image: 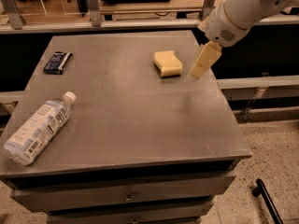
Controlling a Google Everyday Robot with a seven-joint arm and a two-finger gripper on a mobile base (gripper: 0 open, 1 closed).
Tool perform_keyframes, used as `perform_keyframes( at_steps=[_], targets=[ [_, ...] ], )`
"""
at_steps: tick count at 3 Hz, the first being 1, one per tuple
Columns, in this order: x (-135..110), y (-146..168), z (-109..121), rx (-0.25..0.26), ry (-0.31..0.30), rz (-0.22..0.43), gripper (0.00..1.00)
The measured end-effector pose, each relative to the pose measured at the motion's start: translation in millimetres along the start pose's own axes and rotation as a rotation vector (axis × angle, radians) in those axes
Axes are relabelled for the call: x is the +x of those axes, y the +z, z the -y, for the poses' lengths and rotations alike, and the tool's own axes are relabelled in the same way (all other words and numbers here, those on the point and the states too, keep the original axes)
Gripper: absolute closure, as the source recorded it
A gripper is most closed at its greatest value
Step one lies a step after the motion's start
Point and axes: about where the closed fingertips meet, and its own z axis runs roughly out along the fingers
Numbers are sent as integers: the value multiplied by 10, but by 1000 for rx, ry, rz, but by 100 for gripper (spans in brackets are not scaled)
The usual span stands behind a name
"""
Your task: Move sponge near blue plastic bottle
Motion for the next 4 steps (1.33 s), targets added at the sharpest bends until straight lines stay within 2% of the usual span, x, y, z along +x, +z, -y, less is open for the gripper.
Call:
perform_keyframes(
  at_steps=[1, 2, 3, 4],
  targets=[
    [-7, 275, 194, -12, 29, 9, 0],
    [-42, 682, 268, -51, 81, 34, 0],
    [-77, 958, 233, -81, 105, 48, 0],
    [-98, 1137, 190, -106, 124, 62, 18]
  ],
)
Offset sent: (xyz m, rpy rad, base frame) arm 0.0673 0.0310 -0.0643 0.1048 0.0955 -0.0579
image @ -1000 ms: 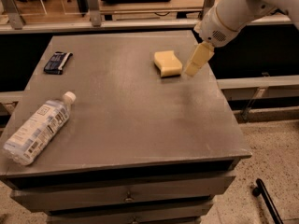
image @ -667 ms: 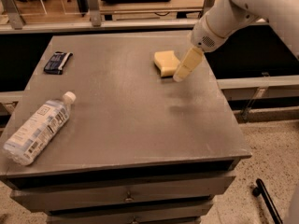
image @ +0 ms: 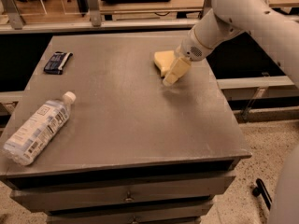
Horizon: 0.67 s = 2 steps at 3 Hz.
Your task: Move sponge near blue plastic bottle
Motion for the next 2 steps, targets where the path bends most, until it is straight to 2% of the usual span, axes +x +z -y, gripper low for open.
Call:
perform_keyframes(
  at_steps=[1, 2],
  targets=[
    [-53, 77, -45, -22, 10, 13, 42],
    [-142, 83, -106, -42, -8, 22, 65]
  ],
)
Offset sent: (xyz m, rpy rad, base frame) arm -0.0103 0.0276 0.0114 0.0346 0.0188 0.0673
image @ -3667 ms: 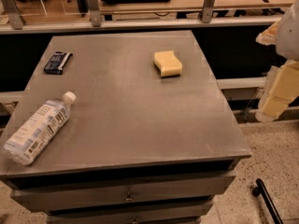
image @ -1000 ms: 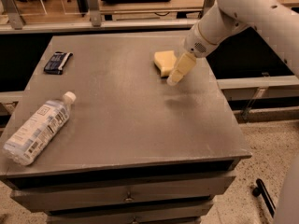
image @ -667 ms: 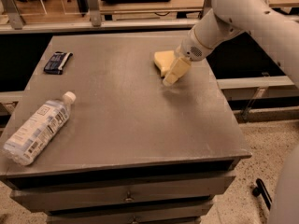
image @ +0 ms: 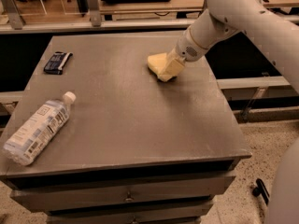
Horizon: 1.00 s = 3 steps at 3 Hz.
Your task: Move sponge near blue plastic bottle
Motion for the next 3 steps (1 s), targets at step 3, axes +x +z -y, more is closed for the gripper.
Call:
perform_keyframes(
  at_steps=[3],
  targets=[
    [-690, -359, -648, -146, -222, 165, 100]
  ],
)
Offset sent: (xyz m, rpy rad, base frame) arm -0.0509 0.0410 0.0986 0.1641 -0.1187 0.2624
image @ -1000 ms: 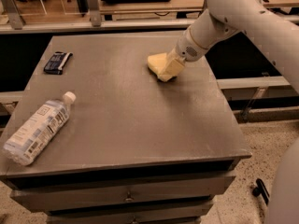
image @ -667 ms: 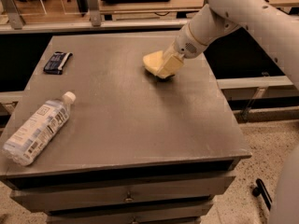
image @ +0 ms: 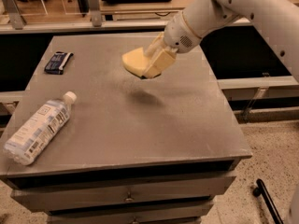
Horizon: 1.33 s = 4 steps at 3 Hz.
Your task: Move sponge near blue plastic bottle
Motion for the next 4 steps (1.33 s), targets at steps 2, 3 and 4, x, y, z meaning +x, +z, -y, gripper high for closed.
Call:
perform_keyframes(
  at_steps=[2, 3, 4],
  targets=[
    [-454, 291, -922, -248, -190, 74, 100],
    [-650, 480, -1332, -318, -312, 45, 100],
    [-813, 730, -1577, -335, -405, -26, 82]
  ],
)
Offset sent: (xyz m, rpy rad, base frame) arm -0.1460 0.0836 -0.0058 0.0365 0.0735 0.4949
